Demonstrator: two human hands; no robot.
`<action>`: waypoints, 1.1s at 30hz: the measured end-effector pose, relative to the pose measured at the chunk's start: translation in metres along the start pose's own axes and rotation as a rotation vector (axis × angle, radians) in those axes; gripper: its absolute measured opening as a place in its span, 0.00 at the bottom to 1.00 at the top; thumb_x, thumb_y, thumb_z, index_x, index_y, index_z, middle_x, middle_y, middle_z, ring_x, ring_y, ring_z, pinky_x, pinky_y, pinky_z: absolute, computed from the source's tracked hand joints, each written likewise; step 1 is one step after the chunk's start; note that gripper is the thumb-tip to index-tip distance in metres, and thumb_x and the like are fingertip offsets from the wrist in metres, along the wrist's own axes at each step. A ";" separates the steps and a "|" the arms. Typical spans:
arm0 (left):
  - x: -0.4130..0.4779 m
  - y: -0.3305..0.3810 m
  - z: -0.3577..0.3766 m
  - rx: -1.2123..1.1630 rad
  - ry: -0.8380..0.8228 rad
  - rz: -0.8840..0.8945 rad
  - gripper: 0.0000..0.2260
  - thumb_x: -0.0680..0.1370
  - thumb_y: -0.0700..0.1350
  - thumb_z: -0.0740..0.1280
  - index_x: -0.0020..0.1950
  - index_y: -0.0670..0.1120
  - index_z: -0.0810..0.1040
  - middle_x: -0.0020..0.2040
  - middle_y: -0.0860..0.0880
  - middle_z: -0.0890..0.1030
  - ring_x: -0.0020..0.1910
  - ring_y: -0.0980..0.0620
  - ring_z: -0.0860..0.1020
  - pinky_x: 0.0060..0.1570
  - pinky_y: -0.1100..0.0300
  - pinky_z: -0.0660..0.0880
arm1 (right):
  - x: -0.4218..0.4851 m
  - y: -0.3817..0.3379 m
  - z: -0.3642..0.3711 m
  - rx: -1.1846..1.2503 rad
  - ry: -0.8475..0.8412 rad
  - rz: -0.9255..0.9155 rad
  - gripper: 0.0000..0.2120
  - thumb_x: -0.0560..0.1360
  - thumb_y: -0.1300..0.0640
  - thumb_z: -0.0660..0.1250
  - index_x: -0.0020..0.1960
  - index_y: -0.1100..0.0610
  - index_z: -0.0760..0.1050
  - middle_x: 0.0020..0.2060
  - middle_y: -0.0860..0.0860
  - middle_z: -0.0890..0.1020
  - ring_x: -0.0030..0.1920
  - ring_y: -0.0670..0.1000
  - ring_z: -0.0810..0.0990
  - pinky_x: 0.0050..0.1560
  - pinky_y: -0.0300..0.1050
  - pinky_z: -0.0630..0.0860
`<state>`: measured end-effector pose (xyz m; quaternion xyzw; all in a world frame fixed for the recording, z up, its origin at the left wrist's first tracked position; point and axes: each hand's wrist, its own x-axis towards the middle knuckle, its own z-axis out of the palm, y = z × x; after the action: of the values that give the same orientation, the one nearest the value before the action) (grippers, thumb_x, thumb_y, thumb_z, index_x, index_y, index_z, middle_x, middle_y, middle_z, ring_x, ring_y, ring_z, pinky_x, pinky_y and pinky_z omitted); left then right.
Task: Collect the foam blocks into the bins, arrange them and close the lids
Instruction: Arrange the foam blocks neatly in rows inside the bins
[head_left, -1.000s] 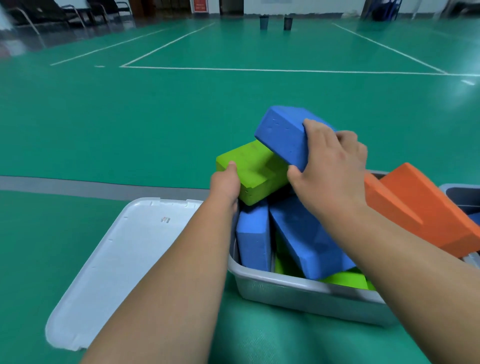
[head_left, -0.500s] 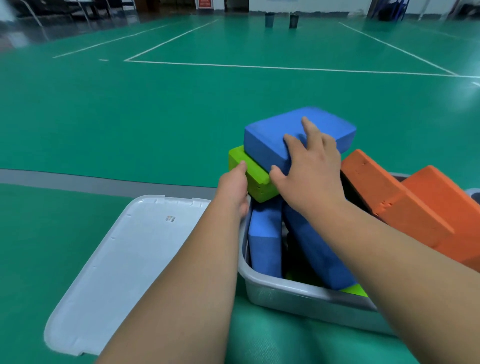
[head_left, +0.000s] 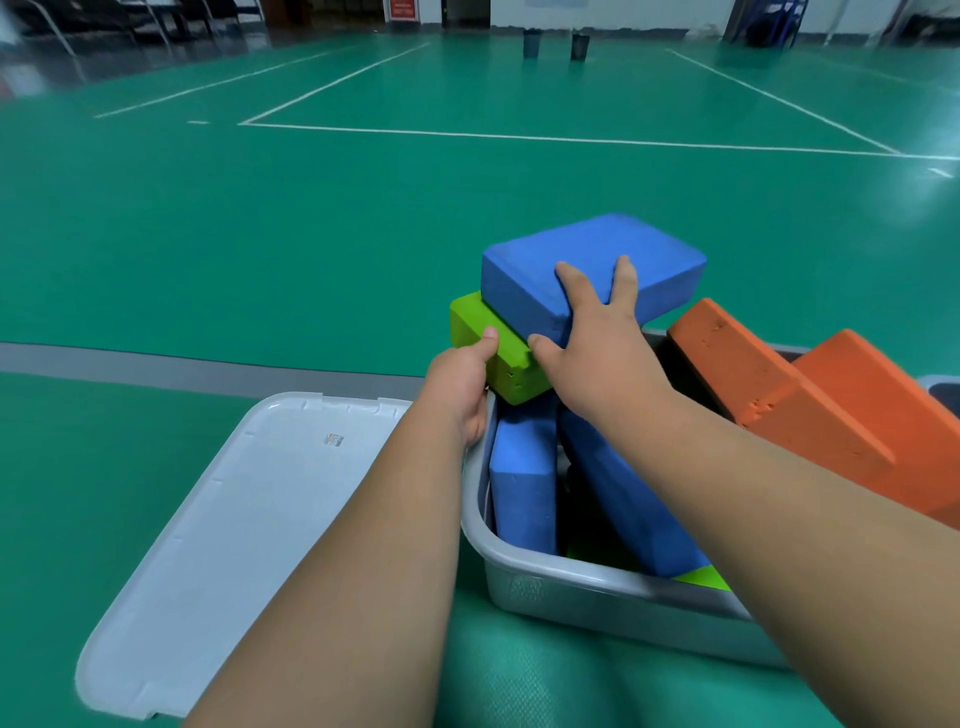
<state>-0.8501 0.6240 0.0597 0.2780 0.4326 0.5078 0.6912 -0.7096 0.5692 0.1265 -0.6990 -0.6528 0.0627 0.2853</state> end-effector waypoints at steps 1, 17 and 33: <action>0.000 0.000 0.000 0.002 0.005 0.005 0.14 0.84 0.48 0.67 0.66 0.42 0.81 0.55 0.45 0.87 0.51 0.49 0.87 0.47 0.53 0.85 | -0.002 0.000 0.000 0.015 0.006 -0.007 0.36 0.77 0.46 0.70 0.80 0.39 0.56 0.82 0.55 0.39 0.40 0.59 0.73 0.47 0.48 0.74; -0.003 -0.005 -0.001 0.072 0.029 0.062 0.18 0.86 0.53 0.62 0.74 0.47 0.73 0.66 0.46 0.82 0.64 0.46 0.81 0.65 0.46 0.78 | 0.004 -0.017 -0.001 -0.134 -0.106 -0.063 0.44 0.75 0.37 0.72 0.82 0.37 0.50 0.82 0.56 0.40 0.59 0.65 0.80 0.59 0.53 0.77; -0.063 0.005 0.030 1.527 0.381 -0.113 0.18 0.82 0.44 0.60 0.69 0.40 0.77 0.68 0.40 0.77 0.68 0.39 0.75 0.62 0.51 0.74 | -0.064 0.101 -0.122 -0.460 0.062 0.042 0.26 0.74 0.45 0.67 0.69 0.53 0.76 0.72 0.61 0.70 0.68 0.67 0.70 0.69 0.59 0.69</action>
<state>-0.8326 0.5679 0.0981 0.5616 0.7860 0.0732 0.2478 -0.5733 0.4712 0.1609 -0.7607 -0.6260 -0.1032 0.1368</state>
